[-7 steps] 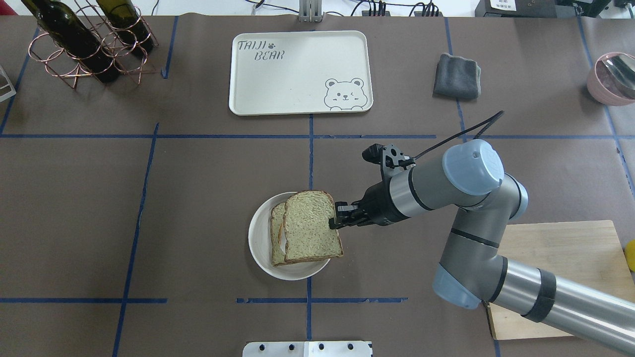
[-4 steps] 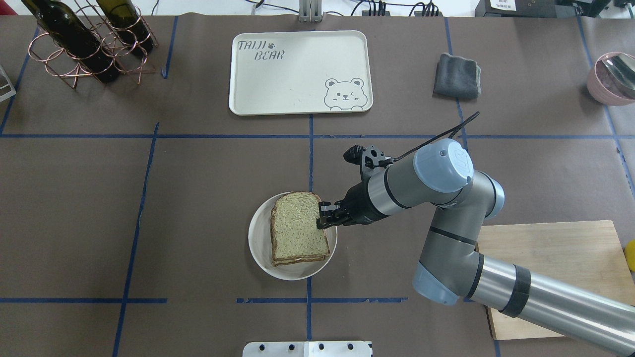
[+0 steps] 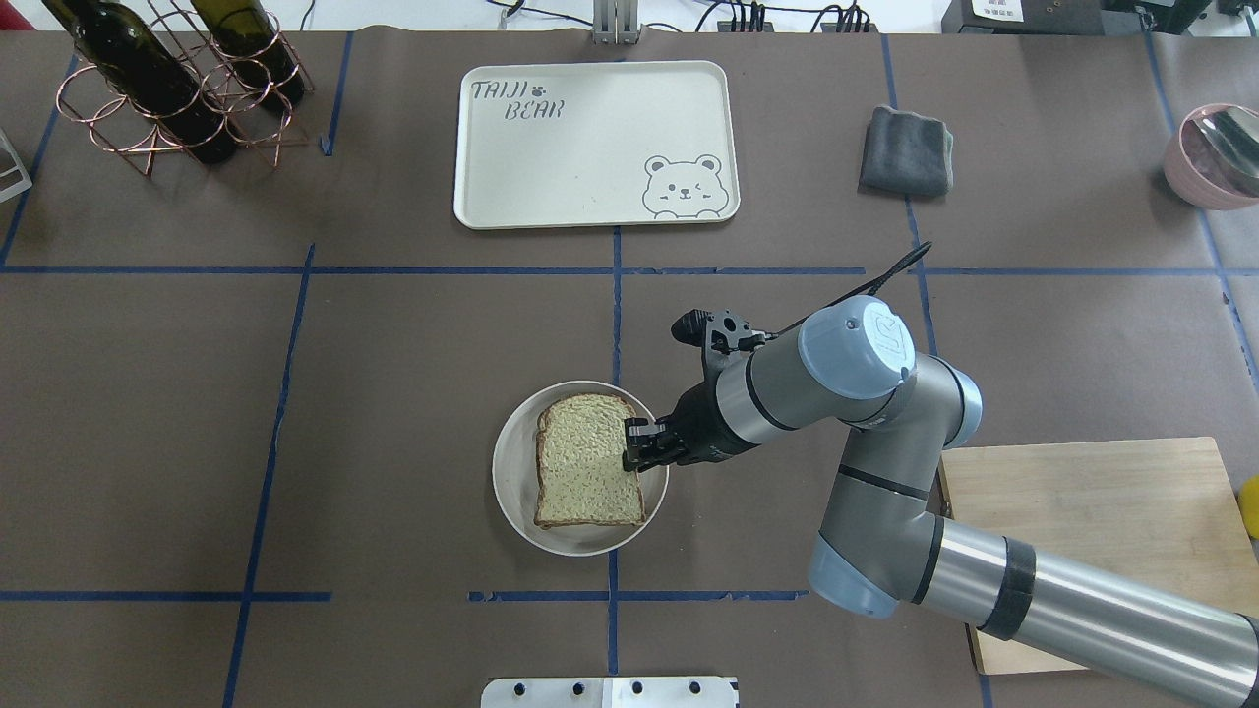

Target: Make sandwich and place on tray

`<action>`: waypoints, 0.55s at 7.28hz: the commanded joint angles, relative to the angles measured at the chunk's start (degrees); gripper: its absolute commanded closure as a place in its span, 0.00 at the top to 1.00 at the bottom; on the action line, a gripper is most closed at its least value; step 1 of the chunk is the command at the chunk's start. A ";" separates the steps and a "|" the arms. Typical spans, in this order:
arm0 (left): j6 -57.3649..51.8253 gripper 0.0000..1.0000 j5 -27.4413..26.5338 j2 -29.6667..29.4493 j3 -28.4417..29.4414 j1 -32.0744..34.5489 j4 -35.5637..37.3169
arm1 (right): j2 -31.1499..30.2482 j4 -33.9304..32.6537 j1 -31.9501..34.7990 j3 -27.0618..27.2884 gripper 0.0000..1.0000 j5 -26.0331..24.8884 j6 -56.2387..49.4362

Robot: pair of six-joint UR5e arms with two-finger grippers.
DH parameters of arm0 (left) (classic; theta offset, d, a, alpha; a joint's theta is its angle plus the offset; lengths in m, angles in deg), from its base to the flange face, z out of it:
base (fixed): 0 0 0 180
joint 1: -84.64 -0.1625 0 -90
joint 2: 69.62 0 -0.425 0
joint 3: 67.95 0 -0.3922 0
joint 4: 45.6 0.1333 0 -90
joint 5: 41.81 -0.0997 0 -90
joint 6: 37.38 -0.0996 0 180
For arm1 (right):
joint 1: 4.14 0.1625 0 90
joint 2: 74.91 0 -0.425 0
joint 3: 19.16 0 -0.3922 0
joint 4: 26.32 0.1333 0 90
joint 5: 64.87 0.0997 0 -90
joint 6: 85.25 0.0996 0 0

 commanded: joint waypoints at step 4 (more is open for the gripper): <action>58.54 1.00 1.69 -2.30 1.20 -23.17 -39.39 | -1.50 0.00 4.93 4.57 1.00 1.30 -0.01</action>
